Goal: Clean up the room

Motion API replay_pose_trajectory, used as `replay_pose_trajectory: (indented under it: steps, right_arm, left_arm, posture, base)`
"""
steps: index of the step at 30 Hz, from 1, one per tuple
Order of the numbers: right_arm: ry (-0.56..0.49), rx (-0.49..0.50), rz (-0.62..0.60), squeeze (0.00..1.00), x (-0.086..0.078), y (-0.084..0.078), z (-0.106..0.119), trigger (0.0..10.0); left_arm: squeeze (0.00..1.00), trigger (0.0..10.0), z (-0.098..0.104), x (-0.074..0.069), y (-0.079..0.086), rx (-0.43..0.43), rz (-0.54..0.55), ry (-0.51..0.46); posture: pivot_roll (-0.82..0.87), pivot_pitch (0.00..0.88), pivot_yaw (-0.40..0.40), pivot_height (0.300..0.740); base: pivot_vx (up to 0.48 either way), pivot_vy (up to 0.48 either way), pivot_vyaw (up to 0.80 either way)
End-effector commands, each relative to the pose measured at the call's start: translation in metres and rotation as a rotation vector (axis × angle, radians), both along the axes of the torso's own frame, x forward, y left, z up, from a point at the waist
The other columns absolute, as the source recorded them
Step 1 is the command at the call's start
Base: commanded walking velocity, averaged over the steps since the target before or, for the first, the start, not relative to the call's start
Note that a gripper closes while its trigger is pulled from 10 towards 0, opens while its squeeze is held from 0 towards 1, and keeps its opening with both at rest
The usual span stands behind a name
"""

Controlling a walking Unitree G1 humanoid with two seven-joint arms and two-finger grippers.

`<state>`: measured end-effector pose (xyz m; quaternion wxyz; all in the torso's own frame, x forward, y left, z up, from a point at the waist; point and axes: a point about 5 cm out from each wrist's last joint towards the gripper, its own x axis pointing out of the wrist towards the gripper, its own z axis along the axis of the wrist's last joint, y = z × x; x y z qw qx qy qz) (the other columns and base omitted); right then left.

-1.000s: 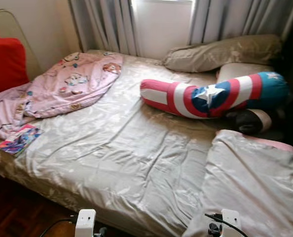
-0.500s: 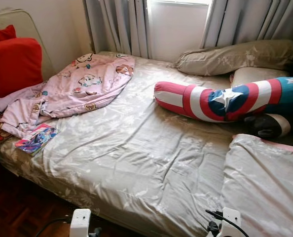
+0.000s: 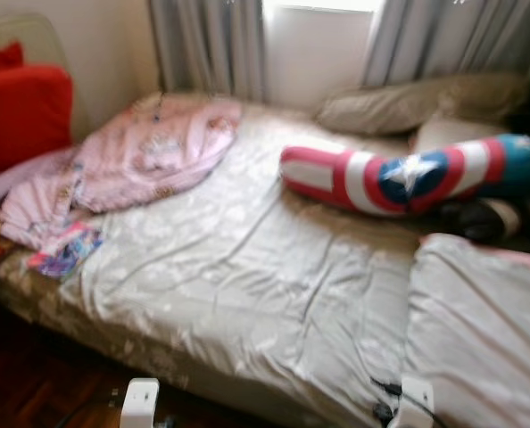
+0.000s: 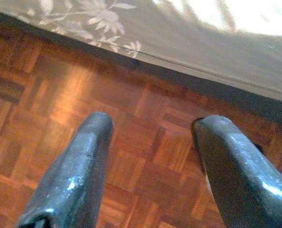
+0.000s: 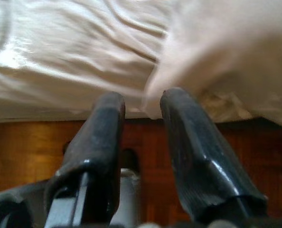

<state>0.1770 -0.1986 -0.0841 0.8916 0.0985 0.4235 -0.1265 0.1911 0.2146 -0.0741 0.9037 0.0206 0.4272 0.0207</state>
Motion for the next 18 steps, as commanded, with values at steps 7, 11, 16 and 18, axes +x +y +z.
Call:
replay_pose_trajectory:
  steps: [7,11,16,18]
  right_arm:
    - [0.004,0.017,-0.039,0.00,-0.0011,0.0033,-0.0012,10.0]
    - [0.007,0.022,-0.037,0.00,-0.0014,0.0047,-0.0016,10.0]
    - [0.015,0.022,-0.029,0.00,-0.0028,0.0057,-0.0025,10.0]
    - [0.017,0.027,-0.033,0.00,-0.0039,0.0060,-0.0030,10.0]
  left_arm:
    - [0.00,10.0,-0.0020,-0.0065,0.0070,0.014,0.009,0.023]
    - [0.00,10.0,-0.0020,-0.0068,0.0079,0.015,0.015,0.024]
    - [0.00,10.0,-0.0021,-0.0070,0.0080,0.014,0.015,0.023]
    - [0.00,10.0,-0.0022,-0.0072,0.0079,0.014,0.015,0.024]
  posture:
    - [0.05,0.030,0.042,0.740]
    - [0.06,0.029,0.044,0.740]
    - [0.05,0.026,0.047,0.740]
    - [0.05,0.024,0.046,0.740]
  base:
    - [0.000,0.480,0.00]
    - [0.000,0.480,0.00]
    - [0.000,0.480,0.00]
    - [0.000,0.480,0.00]
